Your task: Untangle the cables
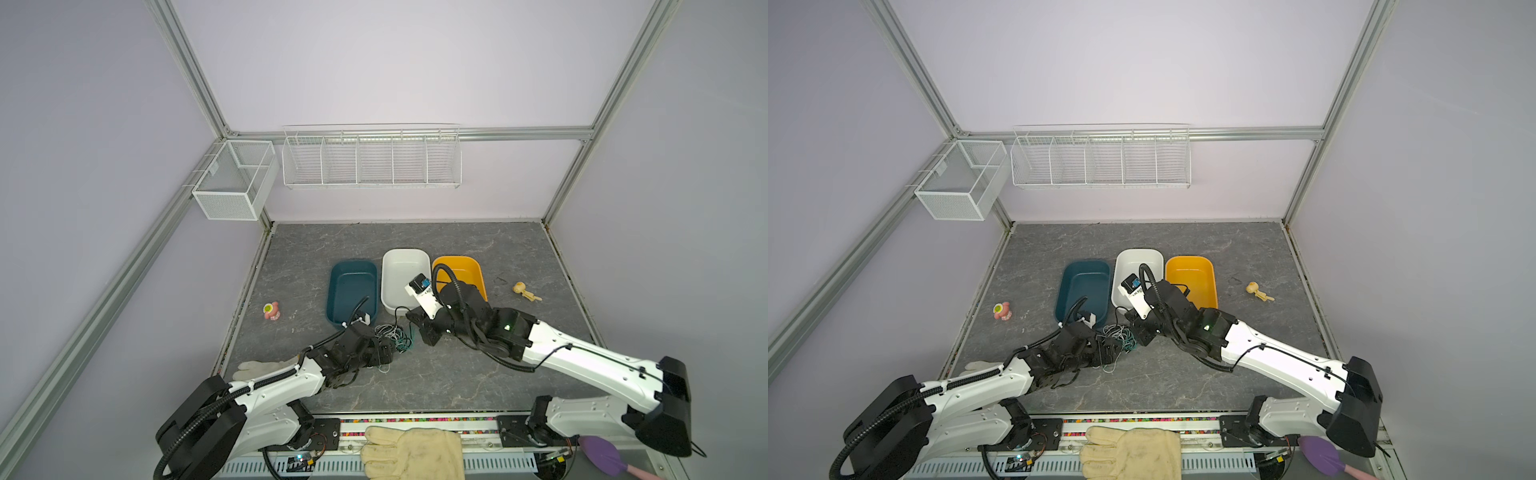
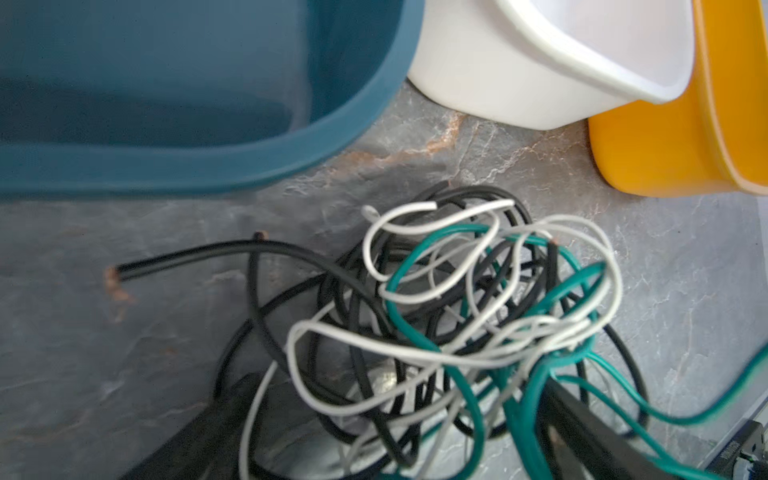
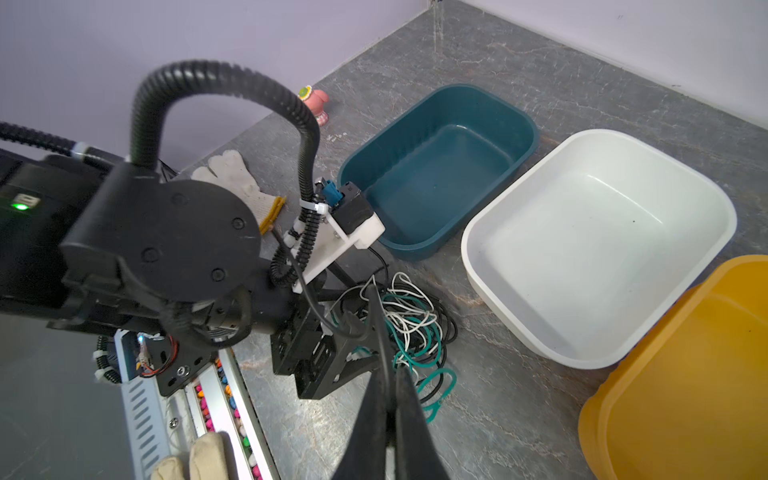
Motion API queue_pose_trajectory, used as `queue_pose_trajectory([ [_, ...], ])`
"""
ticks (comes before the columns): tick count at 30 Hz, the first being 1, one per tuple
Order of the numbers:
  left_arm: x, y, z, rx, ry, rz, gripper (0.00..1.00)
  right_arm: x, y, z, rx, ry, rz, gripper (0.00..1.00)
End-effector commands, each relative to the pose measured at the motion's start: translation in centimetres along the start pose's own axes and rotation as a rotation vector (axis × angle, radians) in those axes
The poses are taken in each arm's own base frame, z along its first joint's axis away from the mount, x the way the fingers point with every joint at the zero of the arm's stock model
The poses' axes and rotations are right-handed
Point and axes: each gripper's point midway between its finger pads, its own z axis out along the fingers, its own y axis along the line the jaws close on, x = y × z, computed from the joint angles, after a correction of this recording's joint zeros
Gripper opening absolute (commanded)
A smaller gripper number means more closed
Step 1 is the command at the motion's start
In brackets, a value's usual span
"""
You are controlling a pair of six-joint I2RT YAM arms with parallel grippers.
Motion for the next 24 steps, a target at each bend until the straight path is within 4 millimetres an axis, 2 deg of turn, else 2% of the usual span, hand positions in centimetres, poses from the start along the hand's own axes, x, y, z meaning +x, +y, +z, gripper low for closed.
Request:
queue_pose_trajectory([
  [1, 1.8, 1.8, 0.5, -0.058, 0.047, -0.02, 0.98, -1.5, 0.9, -2.1, -0.036, -0.035, 0.011, 0.07],
  [10, 2.3, 2.5, 0.6, -0.069, 0.05, -0.021, 0.98, -3.9, 1.7, -6.0, -0.066, -0.119, 0.012, 0.06],
  [24, 2.6, 3.3, 0.7, -0.097, 0.054, -0.012, 0.98, -6.7, 2.7, -11.0, -0.103, -0.21, -0.005, 0.07],
])
